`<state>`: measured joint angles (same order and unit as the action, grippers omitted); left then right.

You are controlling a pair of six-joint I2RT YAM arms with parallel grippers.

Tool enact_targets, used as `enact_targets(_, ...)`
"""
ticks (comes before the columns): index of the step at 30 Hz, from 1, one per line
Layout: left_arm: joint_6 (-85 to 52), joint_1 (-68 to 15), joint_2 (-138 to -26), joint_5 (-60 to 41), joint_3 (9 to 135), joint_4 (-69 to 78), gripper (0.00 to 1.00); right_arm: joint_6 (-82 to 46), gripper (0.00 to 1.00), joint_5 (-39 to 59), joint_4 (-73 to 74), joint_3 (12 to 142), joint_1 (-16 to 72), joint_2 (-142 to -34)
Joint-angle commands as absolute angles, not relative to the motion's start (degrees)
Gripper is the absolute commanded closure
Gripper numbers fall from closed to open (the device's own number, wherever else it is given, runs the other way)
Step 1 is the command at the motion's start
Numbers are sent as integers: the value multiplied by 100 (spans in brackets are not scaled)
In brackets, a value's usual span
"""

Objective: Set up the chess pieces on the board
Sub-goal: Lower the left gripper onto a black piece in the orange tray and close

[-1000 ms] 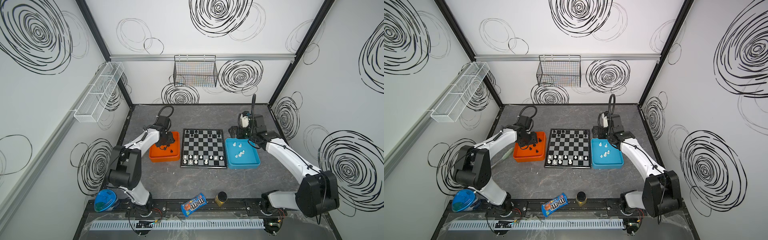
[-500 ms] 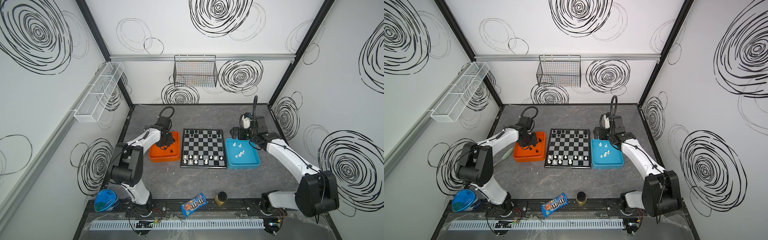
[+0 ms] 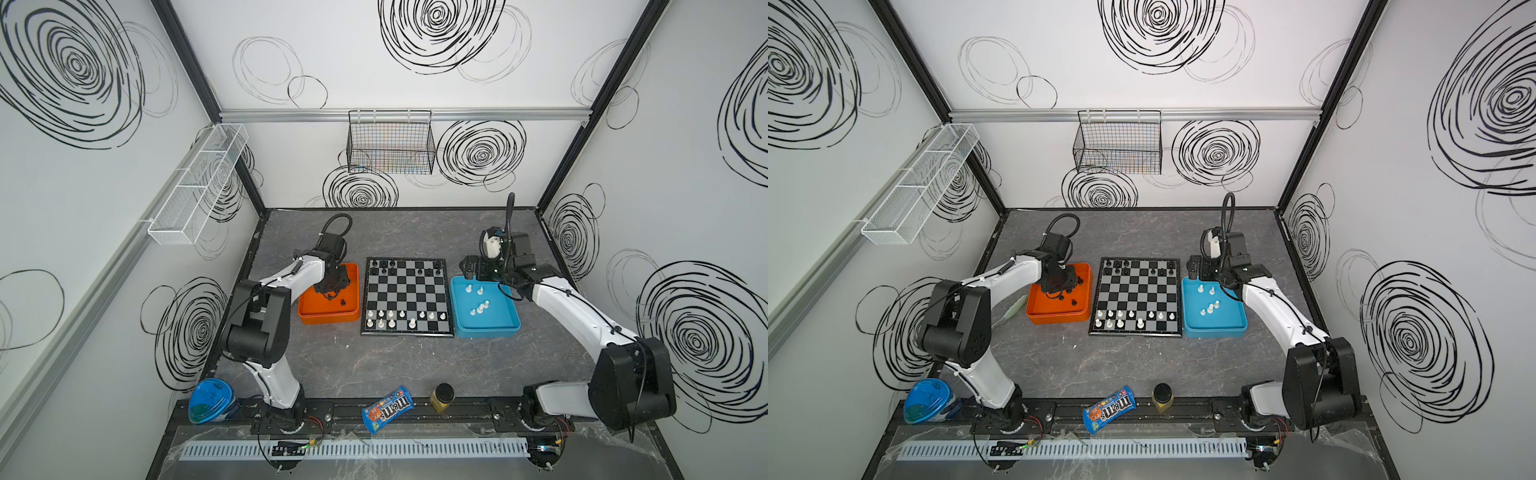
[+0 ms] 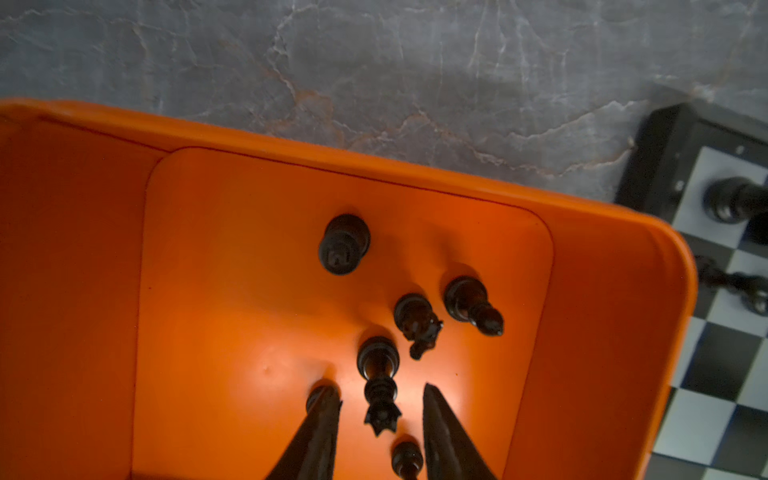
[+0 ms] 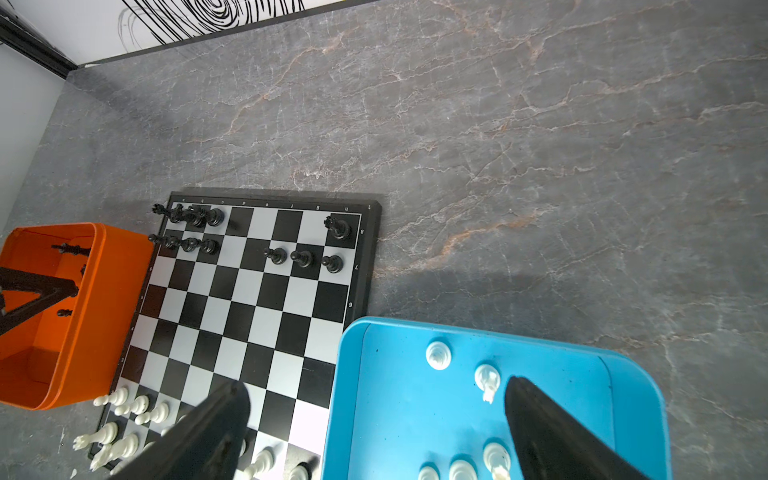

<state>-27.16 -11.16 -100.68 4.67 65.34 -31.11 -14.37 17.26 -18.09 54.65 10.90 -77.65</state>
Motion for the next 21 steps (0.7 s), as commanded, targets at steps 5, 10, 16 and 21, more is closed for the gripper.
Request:
enact_targets(5,-2702,-1158,-10226,622,6718,-3028,66,-1440,0,1845,-1976,5550,1050,-7956)
enact_targets(10,-2700,-1161,-10247,661,6699,-3014,68,-1419,0,1861,-1999,5564,1039,-8007)
enact_targets(16,-2681,-1169,-10291,685,6740,-3019,71,-1406,0,1872,-1995,5551,1029,-8036)
enact_targets(21,-2658,-1176,-10349,694,6776,-3009,73,-1399,0,1872,-1991,5530,1028,-8051)
